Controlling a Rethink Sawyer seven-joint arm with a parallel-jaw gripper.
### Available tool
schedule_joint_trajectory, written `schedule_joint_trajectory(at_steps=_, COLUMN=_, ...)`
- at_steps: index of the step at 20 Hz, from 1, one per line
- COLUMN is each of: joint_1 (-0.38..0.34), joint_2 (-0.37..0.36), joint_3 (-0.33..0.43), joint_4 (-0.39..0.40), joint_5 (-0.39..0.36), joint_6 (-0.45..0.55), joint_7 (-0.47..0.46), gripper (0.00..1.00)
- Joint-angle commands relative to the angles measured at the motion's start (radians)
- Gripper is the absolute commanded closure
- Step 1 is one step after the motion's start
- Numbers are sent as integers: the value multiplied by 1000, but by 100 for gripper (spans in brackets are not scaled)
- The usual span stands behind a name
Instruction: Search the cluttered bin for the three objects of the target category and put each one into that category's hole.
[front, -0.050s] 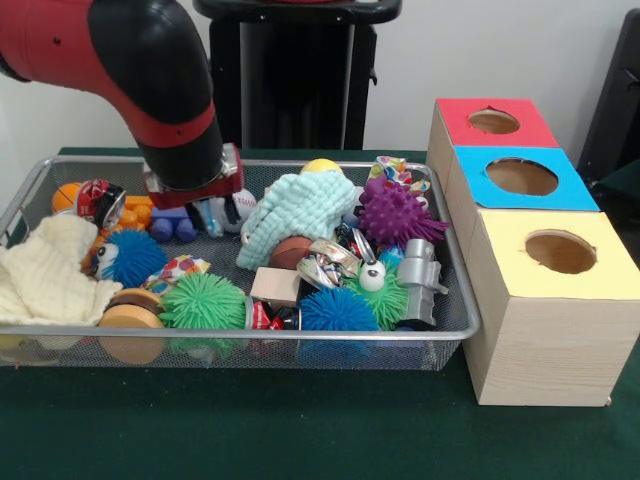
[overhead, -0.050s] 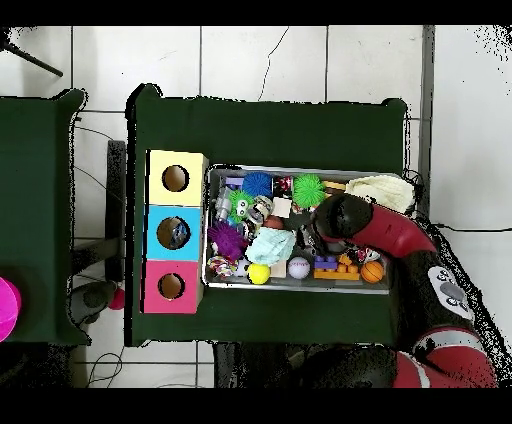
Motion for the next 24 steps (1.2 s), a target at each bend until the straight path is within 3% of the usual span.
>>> schedule_joint_trajectory(at_steps=1, joint_1=13, joint_2=-53, joint_3=113, joint_4=65, joint_5=70, joint_6=-63, joint_7=135, gripper=100)
schedule_joint_trajectory(at_steps=4, joint_1=47, joint_2=-96, joint_3=90, joint_4=48, joint_5=79, joint_6=6, joint_7=158, gripper=100)
schedule_joint_trajectory(at_steps=11, joint_1=112, joint_2=-210, joint_3=48, joint_4=0, joint_5=199, joint_6=337, joint_7=296, gripper=100)
schedule_joint_trajectory(at_steps=15, joint_1=128, joint_2=-243, joint_3=34, joint_4=-1, joint_5=249, joint_6=418, joint_7=328, gripper=100)
schedule_joint_trajectory(at_steps=20, joint_1=146, joint_2=-290, joint_3=11, joint_4=-7, joint_5=241, joint_6=439, joint_7=282, gripper=100)
schedule_joint_trajectory(at_steps=24, joint_1=177, joint_2=-279, joint_3=-21, joint_4=-6, joint_5=211, joint_6=358, joint_7=303, gripper=100)
